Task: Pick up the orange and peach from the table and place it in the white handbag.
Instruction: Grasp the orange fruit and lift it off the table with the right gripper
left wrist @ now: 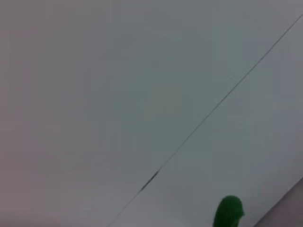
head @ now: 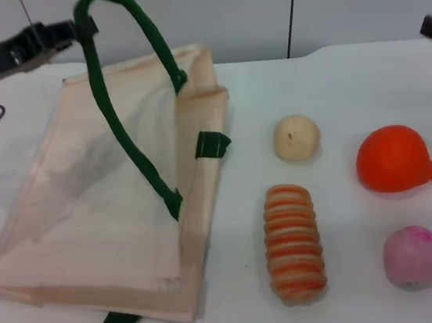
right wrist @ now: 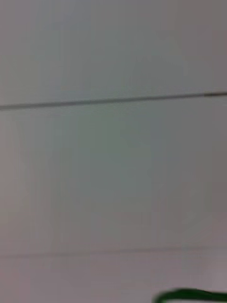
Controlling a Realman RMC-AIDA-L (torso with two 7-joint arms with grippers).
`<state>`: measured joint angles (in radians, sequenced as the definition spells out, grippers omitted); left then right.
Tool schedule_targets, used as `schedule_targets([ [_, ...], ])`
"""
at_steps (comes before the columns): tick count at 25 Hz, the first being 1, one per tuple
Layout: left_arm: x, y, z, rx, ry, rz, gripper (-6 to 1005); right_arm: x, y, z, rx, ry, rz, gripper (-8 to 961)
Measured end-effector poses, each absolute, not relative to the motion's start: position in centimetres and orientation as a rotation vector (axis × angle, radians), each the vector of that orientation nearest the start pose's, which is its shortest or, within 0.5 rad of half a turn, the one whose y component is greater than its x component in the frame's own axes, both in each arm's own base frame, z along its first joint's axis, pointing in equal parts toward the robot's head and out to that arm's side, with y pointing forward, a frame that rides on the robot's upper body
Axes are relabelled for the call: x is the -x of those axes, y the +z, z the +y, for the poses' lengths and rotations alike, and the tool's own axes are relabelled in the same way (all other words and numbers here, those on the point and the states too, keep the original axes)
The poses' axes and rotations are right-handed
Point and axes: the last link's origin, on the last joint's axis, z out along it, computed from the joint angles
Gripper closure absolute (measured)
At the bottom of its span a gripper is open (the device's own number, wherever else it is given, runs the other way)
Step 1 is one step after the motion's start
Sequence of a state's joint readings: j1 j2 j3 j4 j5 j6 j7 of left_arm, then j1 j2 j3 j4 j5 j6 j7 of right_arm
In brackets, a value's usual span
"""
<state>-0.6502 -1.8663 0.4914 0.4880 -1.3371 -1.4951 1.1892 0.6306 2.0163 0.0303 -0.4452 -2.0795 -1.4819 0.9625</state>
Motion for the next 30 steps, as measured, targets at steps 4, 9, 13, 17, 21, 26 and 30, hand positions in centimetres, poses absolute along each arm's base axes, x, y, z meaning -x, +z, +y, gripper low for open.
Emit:
schedule_targets([
  [4, 25.6, 10.6, 39.5, 2.233, -1.186, -1.261, 875, -29.4, 6.7, 36.3, 2.220, 0.809, 0.390, 191],
  [9, 24.8, 10.8, 39.3, 2.249, -1.262, -1.203, 875, -29.5, 6.1, 35.9, 2.336, 0.712, 0.379, 190],
  [13, 24.5, 10.7, 39.1, 2.243, -1.310, -1.188, 875, -29.6, 5.4, 36.2, 2.423, 0.615, 0.412, 190],
  [17, 23.9, 10.7, 38.7, 2.254, -1.370, -1.154, 876, -29.5, 4.7, 36.4, 2.505, 0.527, 0.460, 190],
  [21, 23.4, 10.9, 38.5, 2.264, -1.404, -1.120, 876, -29.7, 4.2, 36.3, 2.551, 0.469, 0.491, 190],
  [26, 23.2, 11.2, 38.1, 2.253, -1.440, -1.093, 876, -29.6, 3.8, 37.0, 2.577, 0.393, 0.537, 190],
  [30, 23.1, 11.3, 38.0, 2.251, -1.457, -1.085, 875, -29.8, 3.0, 37.6, 2.592, 0.298, 0.581, 187],
])
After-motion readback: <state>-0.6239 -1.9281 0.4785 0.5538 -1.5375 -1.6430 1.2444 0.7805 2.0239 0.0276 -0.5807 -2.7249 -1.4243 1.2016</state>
